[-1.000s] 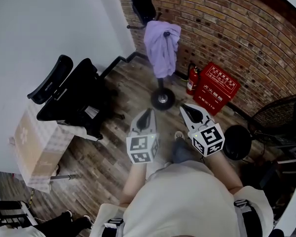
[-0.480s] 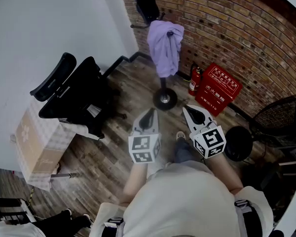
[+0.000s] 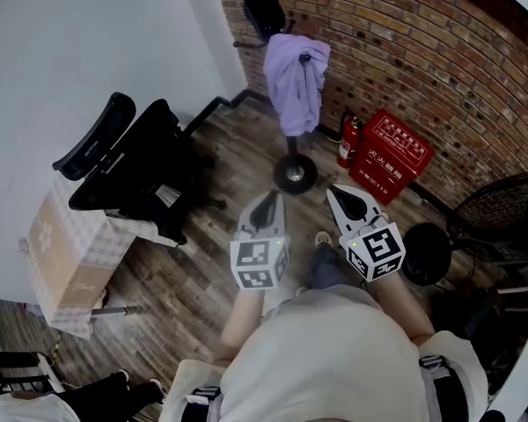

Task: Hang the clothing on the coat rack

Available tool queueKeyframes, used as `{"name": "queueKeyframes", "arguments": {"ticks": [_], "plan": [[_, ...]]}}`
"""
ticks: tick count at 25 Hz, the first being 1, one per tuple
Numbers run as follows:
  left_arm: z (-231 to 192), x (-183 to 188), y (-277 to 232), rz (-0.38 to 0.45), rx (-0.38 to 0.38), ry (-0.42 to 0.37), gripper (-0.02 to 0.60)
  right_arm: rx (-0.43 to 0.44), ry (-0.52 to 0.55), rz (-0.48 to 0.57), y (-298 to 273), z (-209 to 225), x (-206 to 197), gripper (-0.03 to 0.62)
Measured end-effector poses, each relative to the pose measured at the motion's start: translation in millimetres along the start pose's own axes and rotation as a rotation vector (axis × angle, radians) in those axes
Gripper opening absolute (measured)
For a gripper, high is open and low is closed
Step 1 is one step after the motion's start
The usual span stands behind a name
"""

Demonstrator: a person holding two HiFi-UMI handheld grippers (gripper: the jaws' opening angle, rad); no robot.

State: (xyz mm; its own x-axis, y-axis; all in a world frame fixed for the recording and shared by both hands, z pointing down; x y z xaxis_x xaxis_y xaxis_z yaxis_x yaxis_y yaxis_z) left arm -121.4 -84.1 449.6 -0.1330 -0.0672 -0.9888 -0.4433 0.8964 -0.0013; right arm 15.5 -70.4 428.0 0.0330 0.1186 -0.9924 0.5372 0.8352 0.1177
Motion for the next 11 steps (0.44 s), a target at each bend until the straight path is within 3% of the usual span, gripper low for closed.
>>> {"name": "queueKeyframes", "arguments": {"ticks": [11], "plan": [[0.7, 0.3, 0.8, -0.003, -0.002, -0.011, 0.023, 0.009, -0.009, -0.005, -2.8, -1.1, -3.0, -0.002]]}}
Point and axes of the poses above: the fingertips, and each gripper's own axes: y backward along the fingers, z to its right, x out of its top, the point moved 3 cm from there along y, backward along the fingers, and after that the axes turned 13 degrees about z, right-handed, at the moved point
